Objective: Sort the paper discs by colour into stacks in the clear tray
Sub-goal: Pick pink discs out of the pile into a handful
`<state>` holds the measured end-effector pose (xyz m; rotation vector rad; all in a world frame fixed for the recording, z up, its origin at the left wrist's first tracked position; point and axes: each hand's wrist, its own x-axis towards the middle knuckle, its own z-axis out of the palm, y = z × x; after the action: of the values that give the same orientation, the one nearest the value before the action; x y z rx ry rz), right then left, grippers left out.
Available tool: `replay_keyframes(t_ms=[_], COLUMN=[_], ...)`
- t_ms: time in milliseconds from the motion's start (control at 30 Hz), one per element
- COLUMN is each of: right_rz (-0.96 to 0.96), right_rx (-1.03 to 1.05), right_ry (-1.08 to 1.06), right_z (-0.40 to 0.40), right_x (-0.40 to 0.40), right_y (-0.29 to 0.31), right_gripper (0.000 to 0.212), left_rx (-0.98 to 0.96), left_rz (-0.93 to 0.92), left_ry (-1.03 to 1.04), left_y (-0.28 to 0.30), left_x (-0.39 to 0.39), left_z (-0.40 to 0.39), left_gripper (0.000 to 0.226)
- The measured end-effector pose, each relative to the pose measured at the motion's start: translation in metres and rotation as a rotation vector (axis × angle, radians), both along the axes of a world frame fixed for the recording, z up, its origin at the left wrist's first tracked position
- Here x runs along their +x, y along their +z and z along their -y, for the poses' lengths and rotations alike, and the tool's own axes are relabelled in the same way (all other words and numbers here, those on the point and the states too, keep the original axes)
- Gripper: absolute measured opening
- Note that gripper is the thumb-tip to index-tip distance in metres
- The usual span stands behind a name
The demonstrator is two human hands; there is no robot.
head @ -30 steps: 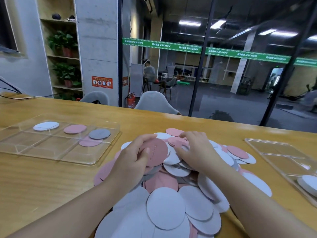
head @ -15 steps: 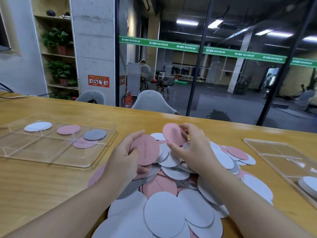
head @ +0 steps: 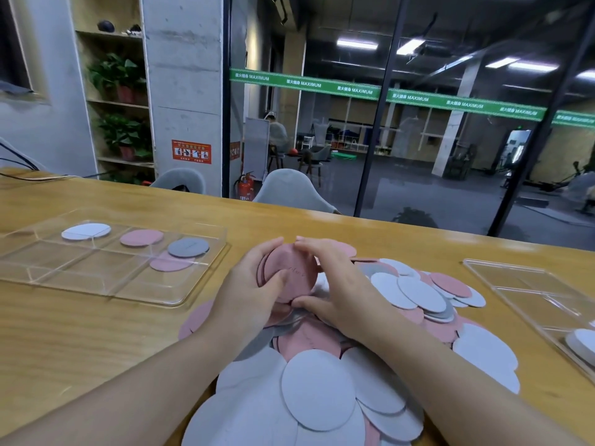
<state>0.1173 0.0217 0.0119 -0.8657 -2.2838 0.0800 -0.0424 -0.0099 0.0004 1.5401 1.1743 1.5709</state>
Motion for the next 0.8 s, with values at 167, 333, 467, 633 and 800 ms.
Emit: replay_keyframes(t_ms=[167, 333, 467, 633, 800], right_rz=[-0.039, -0.040, -0.016, 0.089, 0.170], right_rx=[-0.099, -0.031, -0.001, 0.022, -0.068], right_ry=[-0.119, -0.172, -0.087, 0.007, 0.012], right_z=[-0.003, -0.007, -0.007, 0.004, 0.010], right_x=[0.009, 0.013, 0.008, -0.008, -0.016], right_y=[0.006, -0.001, -0.002, -0.002, -0.003], right_gripper=[0.075, 0.036, 0.029, 0.036, 0.042], left_rx=[-0.016, 0.055, 0.098, 0.182, 0.134], left_rz=[0.134, 0.125, -0.052, -0.184, -0.173], left_ry=[-0.014, 0.094, 0.167, 0.241, 0.213], left_y=[0.003, 0.004, 0.001, 0.001, 0.007], left_x=[0.000, -0.010, -0.017, -0.022, -0.030], left_z=[0.003, -0.002, -0.004, -0.005, -0.009], left_gripper=[0.048, 0.053, 0.054, 0.049, 0.043])
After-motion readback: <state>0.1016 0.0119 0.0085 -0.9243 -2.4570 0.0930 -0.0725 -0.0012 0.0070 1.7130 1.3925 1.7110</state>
